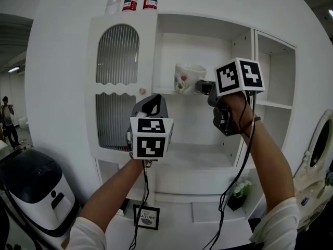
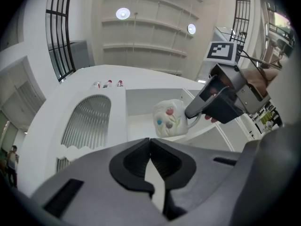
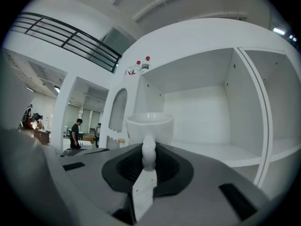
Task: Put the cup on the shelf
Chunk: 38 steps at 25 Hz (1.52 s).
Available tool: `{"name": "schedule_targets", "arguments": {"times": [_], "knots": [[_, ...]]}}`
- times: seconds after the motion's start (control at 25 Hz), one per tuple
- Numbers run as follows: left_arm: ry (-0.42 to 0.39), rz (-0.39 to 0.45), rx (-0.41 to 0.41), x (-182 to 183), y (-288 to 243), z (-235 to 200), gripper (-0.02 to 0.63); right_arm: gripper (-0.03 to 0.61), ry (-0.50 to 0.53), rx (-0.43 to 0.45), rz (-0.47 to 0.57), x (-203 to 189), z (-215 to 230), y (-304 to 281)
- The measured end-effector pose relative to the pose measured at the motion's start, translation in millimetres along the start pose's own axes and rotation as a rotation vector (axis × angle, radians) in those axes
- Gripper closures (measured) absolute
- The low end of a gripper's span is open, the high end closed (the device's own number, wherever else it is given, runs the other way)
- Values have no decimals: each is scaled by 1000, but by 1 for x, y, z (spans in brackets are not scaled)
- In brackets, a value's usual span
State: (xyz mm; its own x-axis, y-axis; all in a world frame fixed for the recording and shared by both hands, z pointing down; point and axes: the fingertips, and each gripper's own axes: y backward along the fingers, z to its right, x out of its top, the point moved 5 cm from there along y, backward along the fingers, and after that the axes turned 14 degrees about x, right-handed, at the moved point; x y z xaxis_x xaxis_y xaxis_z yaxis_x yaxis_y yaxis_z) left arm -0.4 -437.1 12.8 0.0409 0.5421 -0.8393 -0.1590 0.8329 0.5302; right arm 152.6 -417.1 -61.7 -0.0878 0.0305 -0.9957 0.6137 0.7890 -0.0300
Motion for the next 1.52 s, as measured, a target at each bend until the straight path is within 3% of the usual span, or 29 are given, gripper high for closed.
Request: {"name": "schedule_targets", "arguments": {"times": [0.64, 1.52], "knots": [[-35, 11, 40, -7, -22, -25, 606, 522, -19, -49, -25, 19, 48, -68], [-49, 25, 33, -4, -16, -22, 606, 520, -75, -103, -252, 21, 82, -122]]}}
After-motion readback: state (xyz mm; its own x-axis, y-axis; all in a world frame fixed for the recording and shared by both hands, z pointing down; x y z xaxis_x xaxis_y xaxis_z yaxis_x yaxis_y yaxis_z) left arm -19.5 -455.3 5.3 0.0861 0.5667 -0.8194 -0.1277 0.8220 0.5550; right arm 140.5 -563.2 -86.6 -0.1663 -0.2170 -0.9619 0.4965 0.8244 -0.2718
